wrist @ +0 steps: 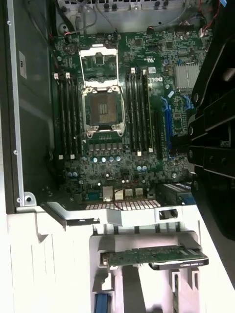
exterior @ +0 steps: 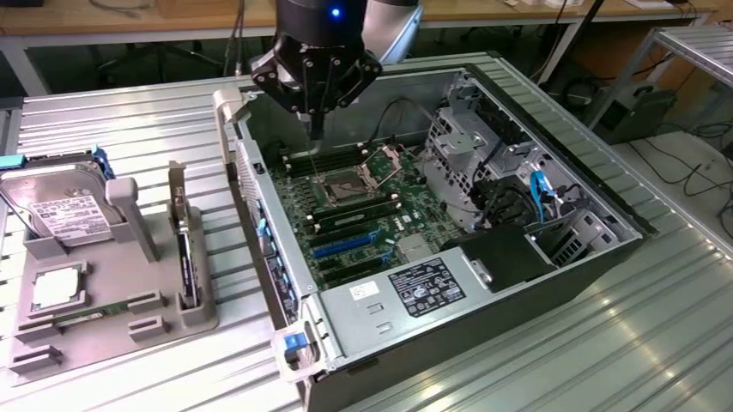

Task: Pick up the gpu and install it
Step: 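Reach for the gpu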

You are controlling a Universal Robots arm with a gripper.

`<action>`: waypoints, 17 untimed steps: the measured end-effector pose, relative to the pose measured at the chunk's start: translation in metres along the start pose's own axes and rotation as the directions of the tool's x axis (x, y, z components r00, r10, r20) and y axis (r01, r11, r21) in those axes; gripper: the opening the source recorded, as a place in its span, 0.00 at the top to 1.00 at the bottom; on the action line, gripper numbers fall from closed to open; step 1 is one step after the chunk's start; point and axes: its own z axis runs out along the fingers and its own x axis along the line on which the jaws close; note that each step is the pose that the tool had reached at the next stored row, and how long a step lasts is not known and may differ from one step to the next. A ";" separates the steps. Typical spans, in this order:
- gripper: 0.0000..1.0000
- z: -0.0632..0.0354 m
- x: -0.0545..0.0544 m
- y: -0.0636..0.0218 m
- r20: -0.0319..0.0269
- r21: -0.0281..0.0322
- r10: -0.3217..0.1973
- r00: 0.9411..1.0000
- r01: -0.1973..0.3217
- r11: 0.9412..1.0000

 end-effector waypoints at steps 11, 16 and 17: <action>0.89 0.0029 0.058 -0.0156 0.000 0.000 0.000 1.000 0.000 1.000; 0.89 0.0071 0.082 -0.0189 0.000 0.001 0.000 1.000 0.000 1.000; 0.89 0.0079 0.087 -0.0196 0.000 0.002 0.000 1.000 0.000 1.000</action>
